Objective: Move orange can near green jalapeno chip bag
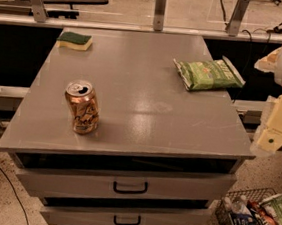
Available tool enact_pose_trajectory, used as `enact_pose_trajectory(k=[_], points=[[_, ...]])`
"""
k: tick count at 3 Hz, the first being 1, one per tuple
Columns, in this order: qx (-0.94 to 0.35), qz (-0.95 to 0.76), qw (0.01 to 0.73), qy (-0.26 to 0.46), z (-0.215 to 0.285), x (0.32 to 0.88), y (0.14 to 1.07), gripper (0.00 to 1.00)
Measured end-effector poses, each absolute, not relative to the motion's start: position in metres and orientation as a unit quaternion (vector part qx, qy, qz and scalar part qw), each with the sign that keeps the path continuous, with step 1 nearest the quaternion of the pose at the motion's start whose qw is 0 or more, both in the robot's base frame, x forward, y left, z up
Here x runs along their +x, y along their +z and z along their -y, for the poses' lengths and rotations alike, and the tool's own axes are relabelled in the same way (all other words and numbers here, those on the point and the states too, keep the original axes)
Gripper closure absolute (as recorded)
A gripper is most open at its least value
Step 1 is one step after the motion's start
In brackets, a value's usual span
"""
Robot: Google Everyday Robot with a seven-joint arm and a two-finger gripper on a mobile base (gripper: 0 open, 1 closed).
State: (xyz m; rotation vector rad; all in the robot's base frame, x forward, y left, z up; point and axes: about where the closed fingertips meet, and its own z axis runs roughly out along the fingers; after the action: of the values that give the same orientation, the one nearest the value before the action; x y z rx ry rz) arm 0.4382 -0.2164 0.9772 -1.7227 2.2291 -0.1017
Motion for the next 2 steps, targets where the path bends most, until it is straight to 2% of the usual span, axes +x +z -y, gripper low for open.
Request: enact_pose_trajectory(k=[1, 2], points=[[-0.603, -0.78, 0.161, -0.036, 0.216, 0.438, 0.977, 0.0], [-0.603, -0.777, 0.181, -0.004, 0.204, 0.439, 0.969, 0.0]])
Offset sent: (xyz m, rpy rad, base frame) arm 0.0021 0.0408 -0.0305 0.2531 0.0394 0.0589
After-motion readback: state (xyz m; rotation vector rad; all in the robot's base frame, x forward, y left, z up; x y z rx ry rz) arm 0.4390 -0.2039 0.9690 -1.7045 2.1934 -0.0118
